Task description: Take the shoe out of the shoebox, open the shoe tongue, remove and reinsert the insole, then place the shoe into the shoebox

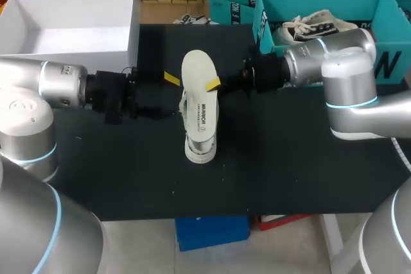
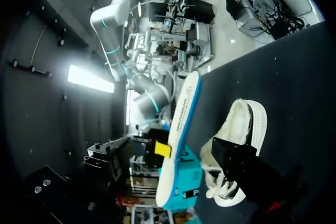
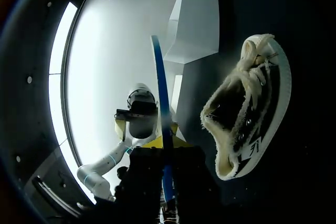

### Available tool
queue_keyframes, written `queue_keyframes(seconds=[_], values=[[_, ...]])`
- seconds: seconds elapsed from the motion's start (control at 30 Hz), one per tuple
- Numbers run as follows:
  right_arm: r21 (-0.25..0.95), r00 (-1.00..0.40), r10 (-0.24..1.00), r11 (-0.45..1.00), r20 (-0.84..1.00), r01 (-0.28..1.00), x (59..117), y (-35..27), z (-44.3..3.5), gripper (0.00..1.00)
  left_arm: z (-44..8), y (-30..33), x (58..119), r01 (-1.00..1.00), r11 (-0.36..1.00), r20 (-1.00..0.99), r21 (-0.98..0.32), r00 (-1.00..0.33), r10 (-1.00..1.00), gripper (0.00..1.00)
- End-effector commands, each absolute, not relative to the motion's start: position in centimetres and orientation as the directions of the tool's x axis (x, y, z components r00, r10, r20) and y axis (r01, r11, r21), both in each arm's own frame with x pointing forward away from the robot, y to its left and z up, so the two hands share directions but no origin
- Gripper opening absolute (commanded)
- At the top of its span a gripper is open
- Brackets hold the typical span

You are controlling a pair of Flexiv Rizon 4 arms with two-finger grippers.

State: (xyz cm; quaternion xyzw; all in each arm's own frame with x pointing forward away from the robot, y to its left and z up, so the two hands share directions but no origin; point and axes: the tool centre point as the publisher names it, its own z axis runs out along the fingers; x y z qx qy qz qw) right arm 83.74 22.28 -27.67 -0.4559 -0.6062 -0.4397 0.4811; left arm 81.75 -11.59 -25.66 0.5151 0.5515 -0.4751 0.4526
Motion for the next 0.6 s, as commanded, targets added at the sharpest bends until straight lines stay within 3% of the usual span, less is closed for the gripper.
queue_keyframes(seconds=[0.03, 0.3, 0.33, 0.43, 0.57, 0.6], values=[[0.095, -0.121, 0.129, 0.197, 0.984, 0.976, 83.8, 22.4, -27.8, 0.00, -26.2, -13.0, 82.6, 0.998, 0.042, -0.989, -0.041, -0.047, 0.137, 1.00], [0.095, -0.121, 0.129, 0.197, 0.984, 0.976, 83.8, 22.4, -27.8, 0.00, -26.3, -13.9, 84.5, 0.996, 0.078, -0.992, -0.032, -0.041, 0.116, 1.00], [0.095, -0.121, 0.129, 0.197, 0.984, 0.976, 83.8, 22.4, -27.8, 0.00, -26.3, -14.0, 84.7, 0.996, 0.082, -0.993, -0.031, -0.040, 0.114, 0.93], [0.095, -0.121, 0.129, 0.197, 0.984, 0.976, 83.8, 22.4, -27.8, 0.00, -26.4, -14.2, 85.3, 0.996, 0.087, -0.993, -0.031, -0.040, 0.108, 0.85], [0.095, -0.121, 0.129, 0.197, 0.984, 0.976, 83.8, 22.4, -27.8, 0.00, -26.3, -14.5, 85.7, 0.995, 0.096, -0.994, -0.023, -0.033, 0.105, 0.47], [0.095, -0.121, 0.129, 0.197, 0.984, 0.976, 83.8, 22.4, -27.8, 0.00, -26.3, -14.6, 85.7, 0.995, 0.096, -0.994, -0.022, -0.032, 0.104, 0.46]])
